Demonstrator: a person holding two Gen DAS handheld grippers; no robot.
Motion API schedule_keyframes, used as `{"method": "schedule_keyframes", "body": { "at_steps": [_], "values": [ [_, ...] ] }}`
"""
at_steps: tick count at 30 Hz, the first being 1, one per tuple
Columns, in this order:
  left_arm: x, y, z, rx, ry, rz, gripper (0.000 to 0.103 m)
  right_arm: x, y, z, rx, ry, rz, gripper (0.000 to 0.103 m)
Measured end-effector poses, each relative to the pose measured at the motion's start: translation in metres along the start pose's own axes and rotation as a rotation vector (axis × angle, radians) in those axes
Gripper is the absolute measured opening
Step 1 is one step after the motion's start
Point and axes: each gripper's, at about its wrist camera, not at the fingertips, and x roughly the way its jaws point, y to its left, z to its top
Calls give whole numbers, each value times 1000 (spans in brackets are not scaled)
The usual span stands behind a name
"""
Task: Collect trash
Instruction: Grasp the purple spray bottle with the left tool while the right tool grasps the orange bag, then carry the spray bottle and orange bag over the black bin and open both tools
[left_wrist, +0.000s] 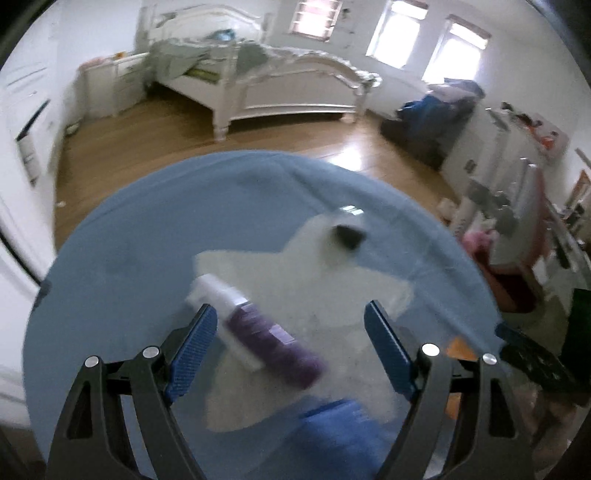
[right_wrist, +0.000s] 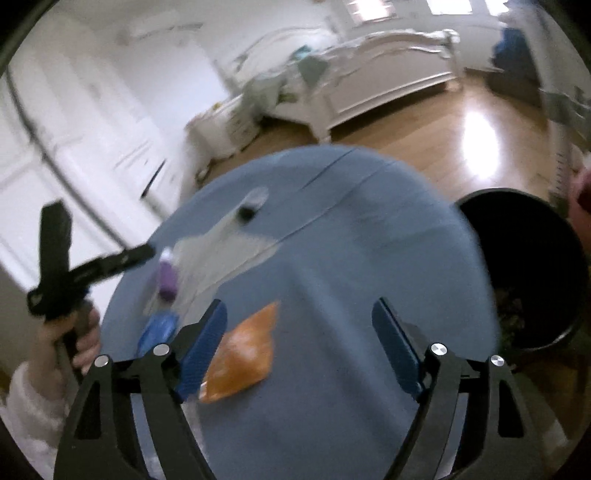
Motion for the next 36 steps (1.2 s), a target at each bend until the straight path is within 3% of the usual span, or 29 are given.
{"method": "schedule_keyframes", "body": {
  "at_steps": [3,7,12,13,14,16,19,22,27,36],
  "values": [
    [9,8,-6,2,33,22,80,14,21,-7,-56,48,-31,80],
    [27,8,-12,30,79,19,67,26,44,-13,-115,87,-66,80],
    [25,9,-15,72,36,75,53,37,53,-19,-204,113,-140,80],
    [24,10,-16,83,29,86,47,39,54,-18,-215,117,-144,78],
    [23,11,-15,93,25,96,38,42,56,-20,-226,125,-151,67],
    [22,14,-16,128,17,123,28,46,55,-21,-245,125,-174,57],
    [20,19,-16,154,9,100,24,45,53,-21,-236,115,-149,51],
    [19,30,-14,113,3,12,24,43,48,-19,-218,106,-120,45],
    [10,32,-10,92,-33,-36,24,36,41,-12,-165,64,-67,45],
    [-15,-28,19,140,-98,-151,24,-2,6,10,-39,-72,-25,45]
  ]
}}
